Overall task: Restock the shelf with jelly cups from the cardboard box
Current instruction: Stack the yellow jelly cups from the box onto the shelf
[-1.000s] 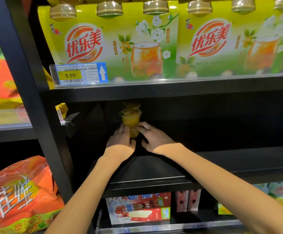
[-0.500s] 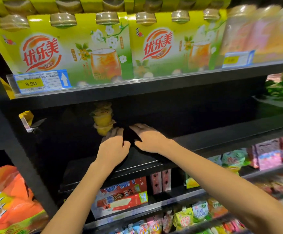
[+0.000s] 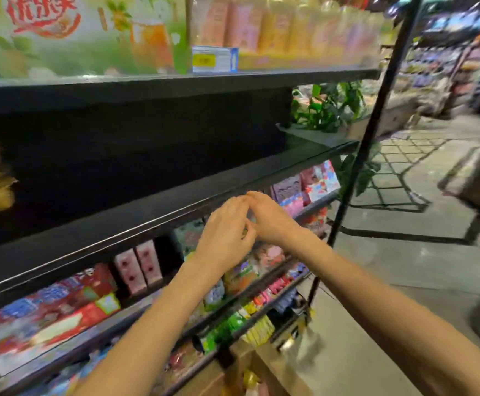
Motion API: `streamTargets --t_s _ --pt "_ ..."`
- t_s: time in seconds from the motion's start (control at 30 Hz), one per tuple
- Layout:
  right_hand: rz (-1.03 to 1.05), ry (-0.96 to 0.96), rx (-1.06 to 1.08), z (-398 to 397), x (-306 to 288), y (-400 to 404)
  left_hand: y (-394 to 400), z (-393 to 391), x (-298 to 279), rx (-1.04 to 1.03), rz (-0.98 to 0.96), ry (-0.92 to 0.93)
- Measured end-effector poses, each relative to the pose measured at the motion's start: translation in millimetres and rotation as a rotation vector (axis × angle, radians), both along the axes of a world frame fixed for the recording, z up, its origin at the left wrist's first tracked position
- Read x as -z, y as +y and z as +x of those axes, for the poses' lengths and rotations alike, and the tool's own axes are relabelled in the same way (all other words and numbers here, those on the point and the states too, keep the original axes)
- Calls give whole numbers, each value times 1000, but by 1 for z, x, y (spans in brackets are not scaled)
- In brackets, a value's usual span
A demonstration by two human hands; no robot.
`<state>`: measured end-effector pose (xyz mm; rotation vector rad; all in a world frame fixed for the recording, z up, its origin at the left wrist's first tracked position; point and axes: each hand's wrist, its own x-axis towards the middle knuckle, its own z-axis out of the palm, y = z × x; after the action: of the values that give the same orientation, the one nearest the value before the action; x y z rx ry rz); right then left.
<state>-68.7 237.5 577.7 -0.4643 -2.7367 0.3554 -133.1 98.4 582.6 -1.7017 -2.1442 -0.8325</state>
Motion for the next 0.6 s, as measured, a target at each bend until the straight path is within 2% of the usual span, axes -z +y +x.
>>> streamTargets --t_s 0.17,0.43,0.6 --pt "-41 -122 141 64 62 19 23 35 81 30 -76 -48" --pt "-276 -368 264 115 219 -1 -7 48 253 -1 -546 -313" --pt "-358 -497 264 124 323 -20 -30 42 350 -5 -600 -507"
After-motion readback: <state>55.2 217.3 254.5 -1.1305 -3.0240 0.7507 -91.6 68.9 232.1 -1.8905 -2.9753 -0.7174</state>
